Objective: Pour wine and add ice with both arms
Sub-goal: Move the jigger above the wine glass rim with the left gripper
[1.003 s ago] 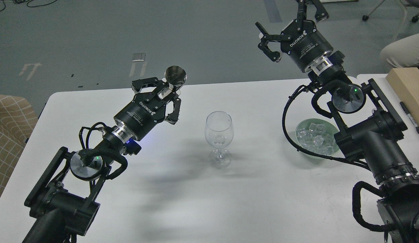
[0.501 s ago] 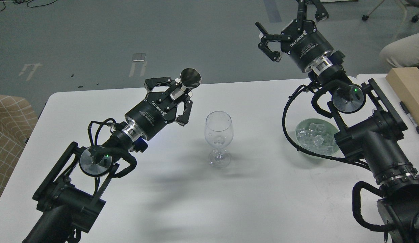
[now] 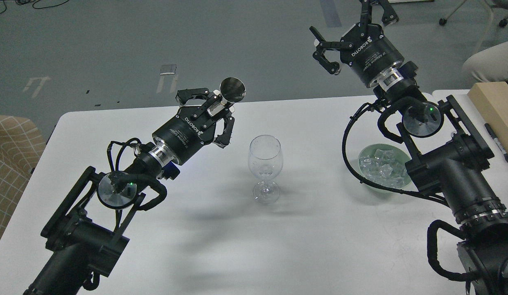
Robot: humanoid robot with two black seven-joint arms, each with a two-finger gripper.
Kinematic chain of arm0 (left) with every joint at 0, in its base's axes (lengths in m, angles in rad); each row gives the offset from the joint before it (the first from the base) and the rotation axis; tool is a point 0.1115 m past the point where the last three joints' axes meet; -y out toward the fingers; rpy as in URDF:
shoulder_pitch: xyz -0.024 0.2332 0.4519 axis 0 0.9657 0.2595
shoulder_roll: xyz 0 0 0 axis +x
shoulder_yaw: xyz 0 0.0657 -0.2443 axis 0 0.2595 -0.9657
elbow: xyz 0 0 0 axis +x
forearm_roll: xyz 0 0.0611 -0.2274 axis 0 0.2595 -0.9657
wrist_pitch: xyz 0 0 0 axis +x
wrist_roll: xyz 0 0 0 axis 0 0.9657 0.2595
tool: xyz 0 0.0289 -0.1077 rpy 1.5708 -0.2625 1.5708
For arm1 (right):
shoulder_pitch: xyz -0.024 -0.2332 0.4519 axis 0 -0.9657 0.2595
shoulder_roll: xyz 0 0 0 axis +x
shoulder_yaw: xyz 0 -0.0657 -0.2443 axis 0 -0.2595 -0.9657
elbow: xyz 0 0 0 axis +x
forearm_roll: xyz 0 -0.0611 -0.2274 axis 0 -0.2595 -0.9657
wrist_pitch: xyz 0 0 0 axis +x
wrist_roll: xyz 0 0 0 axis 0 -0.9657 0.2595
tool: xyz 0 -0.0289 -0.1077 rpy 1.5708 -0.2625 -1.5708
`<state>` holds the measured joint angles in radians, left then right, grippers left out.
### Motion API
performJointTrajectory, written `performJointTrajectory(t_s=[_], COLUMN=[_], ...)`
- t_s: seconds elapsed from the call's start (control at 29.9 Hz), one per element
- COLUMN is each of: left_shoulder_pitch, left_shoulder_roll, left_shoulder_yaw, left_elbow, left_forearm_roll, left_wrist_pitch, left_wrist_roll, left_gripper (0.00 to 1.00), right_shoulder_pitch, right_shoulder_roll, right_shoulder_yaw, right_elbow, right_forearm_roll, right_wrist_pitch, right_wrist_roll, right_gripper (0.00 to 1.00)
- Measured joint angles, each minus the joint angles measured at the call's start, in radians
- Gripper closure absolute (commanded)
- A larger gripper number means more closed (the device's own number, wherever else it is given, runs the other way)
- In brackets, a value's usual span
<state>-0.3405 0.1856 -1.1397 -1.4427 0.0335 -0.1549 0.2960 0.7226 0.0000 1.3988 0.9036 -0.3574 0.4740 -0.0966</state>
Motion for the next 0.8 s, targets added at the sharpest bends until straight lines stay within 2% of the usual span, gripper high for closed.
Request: performJointTrajectory(t_s=[0.8], left_shoulder_pitch=[-0.017], left_shoulder_roll=[-0.006], left_shoulder_yaw=[0.0], left_elbow=[0.019], left_forearm_roll=[0.072], left_wrist_pitch=[-0.002], left_wrist_roll=[-0.001], left_gripper=[0.9], right_shoulder_pitch=[0.0], right_shoulder_roll=[0.0], right_shoulder_yaw=[0.0], right_elbow=[-0.001], right_forearm_roll=[0.0], right_wrist_pitch=[0.0], right_wrist_roll=[0.0], right_gripper=[0.0])
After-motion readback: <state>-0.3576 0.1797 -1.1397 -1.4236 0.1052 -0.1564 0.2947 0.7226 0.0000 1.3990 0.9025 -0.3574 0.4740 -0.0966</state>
